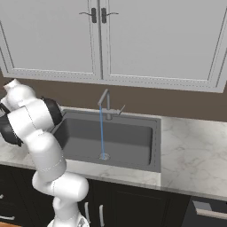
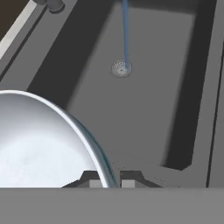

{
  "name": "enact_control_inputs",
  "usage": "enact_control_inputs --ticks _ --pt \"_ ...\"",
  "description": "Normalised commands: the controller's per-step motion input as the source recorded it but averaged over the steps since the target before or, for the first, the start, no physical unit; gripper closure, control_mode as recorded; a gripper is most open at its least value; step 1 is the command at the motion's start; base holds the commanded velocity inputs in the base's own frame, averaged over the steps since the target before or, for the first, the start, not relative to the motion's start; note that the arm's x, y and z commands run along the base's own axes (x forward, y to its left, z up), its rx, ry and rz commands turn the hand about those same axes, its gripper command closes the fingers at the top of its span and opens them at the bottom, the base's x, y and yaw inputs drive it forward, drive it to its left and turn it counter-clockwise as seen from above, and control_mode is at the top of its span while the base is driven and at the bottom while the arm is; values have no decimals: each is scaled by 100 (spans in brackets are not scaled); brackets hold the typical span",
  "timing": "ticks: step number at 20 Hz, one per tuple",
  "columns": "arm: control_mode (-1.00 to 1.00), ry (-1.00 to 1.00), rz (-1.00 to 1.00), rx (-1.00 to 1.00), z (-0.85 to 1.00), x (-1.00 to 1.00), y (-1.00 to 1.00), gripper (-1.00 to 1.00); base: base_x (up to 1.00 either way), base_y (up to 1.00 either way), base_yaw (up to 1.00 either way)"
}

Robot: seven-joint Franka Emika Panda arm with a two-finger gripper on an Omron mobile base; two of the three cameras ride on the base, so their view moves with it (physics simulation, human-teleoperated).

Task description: Rinse each bowl for a few seconds and place them down in the sink or on the counter.

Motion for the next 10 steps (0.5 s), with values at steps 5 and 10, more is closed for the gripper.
enact_control_inputs --ticks 5,10 --pt "-100 0 0 5 -21 9 52 100 0 0 0" --pt "-100 0 0 9 -26 7 40 100 0 0 0"
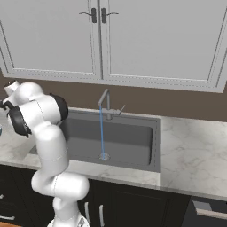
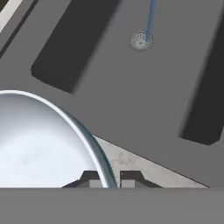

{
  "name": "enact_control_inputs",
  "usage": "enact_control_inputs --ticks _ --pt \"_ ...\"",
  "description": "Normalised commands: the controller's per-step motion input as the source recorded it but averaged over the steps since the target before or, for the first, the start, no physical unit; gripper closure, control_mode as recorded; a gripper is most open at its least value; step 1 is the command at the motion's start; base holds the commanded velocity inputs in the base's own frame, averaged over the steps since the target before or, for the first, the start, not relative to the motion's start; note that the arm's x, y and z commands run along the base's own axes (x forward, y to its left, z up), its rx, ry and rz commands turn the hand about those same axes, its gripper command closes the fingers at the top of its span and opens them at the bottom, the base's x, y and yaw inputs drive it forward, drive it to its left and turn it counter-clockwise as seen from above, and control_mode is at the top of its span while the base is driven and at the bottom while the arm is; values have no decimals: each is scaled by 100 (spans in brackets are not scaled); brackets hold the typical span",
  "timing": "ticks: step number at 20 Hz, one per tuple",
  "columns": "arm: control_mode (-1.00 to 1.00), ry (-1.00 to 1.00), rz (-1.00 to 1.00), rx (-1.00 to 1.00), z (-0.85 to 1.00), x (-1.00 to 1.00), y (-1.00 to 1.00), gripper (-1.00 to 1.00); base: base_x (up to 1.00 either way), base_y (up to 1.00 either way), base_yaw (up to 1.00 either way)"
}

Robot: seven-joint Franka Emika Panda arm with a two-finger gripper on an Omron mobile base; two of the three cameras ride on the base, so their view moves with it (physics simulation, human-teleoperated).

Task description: Rinse each bowl for a few seconds and place them down in the sink or on the counter.

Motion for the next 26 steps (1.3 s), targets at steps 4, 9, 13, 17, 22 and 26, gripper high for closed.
enact_control_inputs --ticks 4,9,13,17,22,26 --pt "-100 -1 0 10 -30 2 33 100 0 0 0" --pt "-100 -2 -1 5 -31 0 33 100 0 0 0" --pt "-100 0 -3 3 -31 0 28 100 0 0 0" --pt "-100 0 -3 3 -32 0 29 100 0 0 0" --pt "-100 0 -3 3 -33 0 31 100 0 0 0" --pt "-100 0 -4 1 -26 0 40 -100 0 0 0"
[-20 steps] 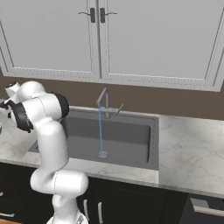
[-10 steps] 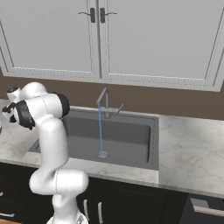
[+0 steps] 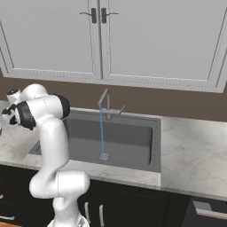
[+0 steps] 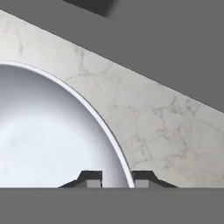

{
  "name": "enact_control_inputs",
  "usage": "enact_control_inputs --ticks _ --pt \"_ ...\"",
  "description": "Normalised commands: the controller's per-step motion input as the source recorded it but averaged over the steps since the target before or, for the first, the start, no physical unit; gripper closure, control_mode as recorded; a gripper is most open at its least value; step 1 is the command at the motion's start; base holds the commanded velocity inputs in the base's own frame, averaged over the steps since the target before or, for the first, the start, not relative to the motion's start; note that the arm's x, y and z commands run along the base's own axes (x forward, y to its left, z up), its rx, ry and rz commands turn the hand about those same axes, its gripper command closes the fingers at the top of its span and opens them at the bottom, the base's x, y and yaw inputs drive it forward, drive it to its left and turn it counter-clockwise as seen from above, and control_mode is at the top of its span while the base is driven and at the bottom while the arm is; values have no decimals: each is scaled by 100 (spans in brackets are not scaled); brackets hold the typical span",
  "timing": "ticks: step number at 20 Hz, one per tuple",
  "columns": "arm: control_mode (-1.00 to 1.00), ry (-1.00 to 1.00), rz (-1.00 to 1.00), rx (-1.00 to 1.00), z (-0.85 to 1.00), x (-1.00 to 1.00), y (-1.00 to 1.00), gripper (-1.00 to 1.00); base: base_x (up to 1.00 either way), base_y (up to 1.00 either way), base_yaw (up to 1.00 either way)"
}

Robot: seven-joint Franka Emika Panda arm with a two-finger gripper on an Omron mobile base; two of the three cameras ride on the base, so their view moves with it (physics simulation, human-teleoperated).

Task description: Rinse each bowl for a few seconds and place them down in the sink or on the counter.

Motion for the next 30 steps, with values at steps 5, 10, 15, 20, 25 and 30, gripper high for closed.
enact_control_inputs --ticks 5,10,15,20,25,30 --pt "-100 -2 -1 1 -1 -2 18 -100 0 0 0" --pt "-100 -6 0 0 4 -20 6 -100 0 0 0" --pt "-100 -8 0 0 24 -22 0 -100 0 0 0" --pt "-100 -5 1 3 38 -24 0 -100 0 0 0" --pt "-100 2 4 11 49 -36 1 -100 0 0 0" --pt "-100 7 12 13 50 -38 -5 -100 0 0 0"
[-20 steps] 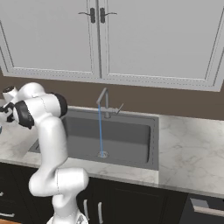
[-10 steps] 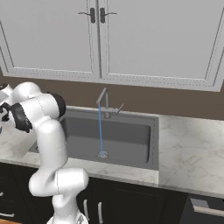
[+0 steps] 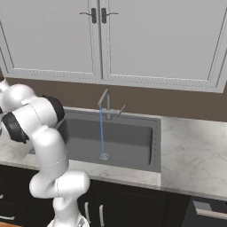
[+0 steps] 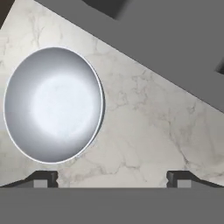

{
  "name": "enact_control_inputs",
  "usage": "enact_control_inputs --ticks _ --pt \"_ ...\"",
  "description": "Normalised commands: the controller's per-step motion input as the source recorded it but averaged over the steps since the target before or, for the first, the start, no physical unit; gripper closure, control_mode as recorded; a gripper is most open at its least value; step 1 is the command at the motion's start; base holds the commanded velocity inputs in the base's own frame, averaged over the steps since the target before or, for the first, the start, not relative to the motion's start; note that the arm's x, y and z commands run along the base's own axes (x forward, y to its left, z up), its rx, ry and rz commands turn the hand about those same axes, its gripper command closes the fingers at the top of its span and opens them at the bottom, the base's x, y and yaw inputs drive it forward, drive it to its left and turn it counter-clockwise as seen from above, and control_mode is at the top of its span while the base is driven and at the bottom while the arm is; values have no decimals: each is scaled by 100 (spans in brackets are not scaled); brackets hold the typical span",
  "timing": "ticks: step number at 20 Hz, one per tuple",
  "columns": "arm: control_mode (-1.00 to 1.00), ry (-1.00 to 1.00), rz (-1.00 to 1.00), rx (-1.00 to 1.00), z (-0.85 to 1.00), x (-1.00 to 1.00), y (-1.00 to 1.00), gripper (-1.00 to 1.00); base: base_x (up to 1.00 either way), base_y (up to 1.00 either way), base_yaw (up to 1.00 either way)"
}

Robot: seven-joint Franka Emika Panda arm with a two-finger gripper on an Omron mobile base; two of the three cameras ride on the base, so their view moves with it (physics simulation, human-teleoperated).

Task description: Rinse each bowl for a few seconds and place them down in the sink or on the counter.

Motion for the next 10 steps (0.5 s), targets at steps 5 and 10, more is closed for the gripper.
enact_control_inputs --ticks 5,10 --pt "-100 -1 22 3 32 -36 -9 -100 0 0 0" --pt "-100 -1 22 0 15 -31 -2 -100 0 0 0"
